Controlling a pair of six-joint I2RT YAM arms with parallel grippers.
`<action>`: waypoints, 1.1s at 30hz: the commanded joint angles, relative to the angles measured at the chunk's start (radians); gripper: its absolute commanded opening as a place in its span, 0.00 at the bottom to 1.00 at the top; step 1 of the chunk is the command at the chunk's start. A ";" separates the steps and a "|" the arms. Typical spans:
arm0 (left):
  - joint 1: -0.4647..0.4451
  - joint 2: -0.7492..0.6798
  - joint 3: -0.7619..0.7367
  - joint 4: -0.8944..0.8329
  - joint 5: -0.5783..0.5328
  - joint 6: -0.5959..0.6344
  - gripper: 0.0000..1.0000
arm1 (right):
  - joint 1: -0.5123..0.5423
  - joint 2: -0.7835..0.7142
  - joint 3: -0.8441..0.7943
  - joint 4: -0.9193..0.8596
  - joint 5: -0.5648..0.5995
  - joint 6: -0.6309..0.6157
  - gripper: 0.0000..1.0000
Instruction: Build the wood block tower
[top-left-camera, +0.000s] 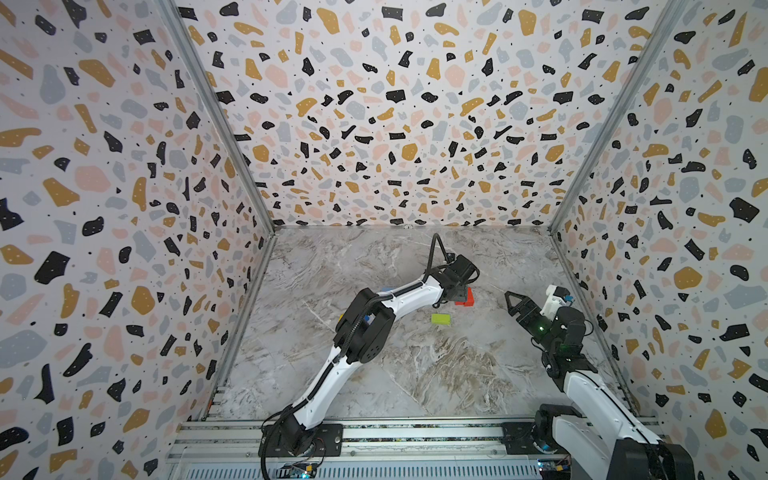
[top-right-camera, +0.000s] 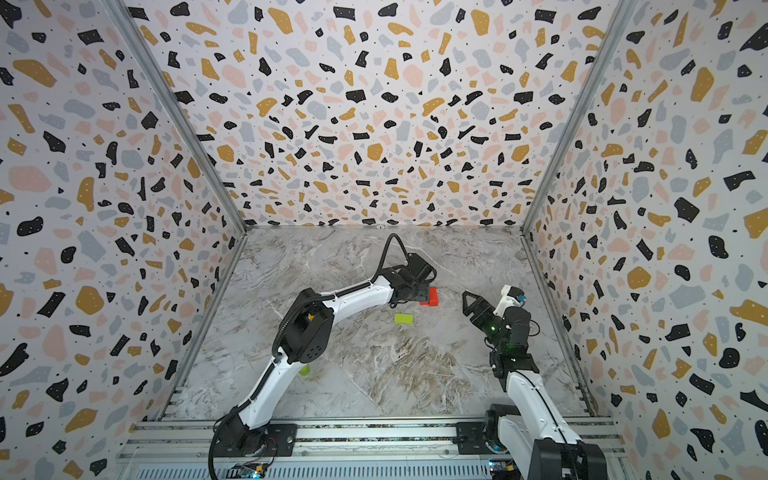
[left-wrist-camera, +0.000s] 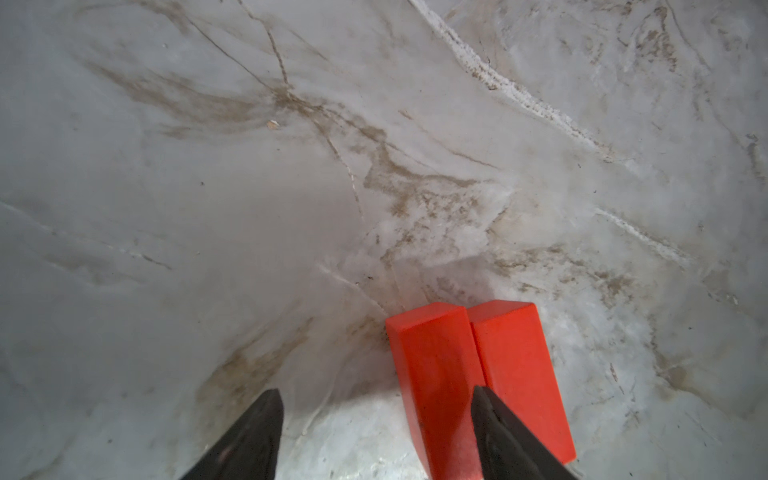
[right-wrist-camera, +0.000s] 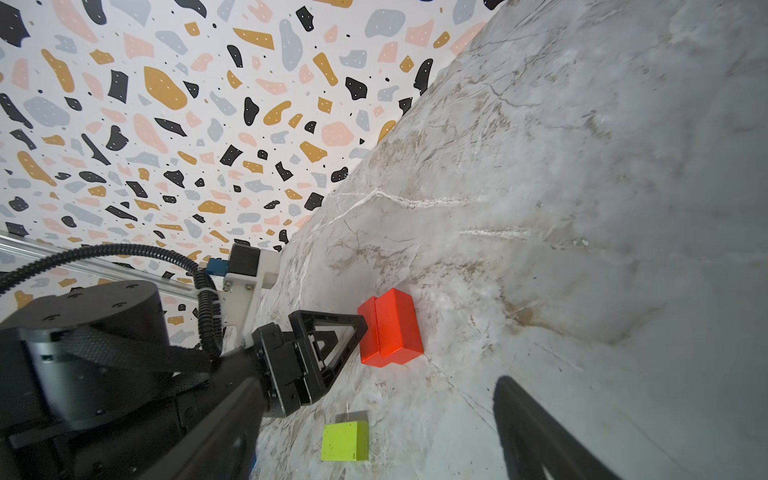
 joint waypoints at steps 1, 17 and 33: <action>-0.004 0.018 0.045 -0.006 0.005 -0.009 0.71 | -0.004 -0.001 0.008 0.019 -0.020 0.003 0.88; -0.007 0.036 0.042 0.041 0.025 -0.033 0.70 | -0.004 0.004 0.008 0.022 -0.029 -0.003 0.88; -0.012 0.045 0.026 0.052 0.028 -0.038 0.59 | -0.002 0.001 0.006 0.018 -0.030 -0.011 0.88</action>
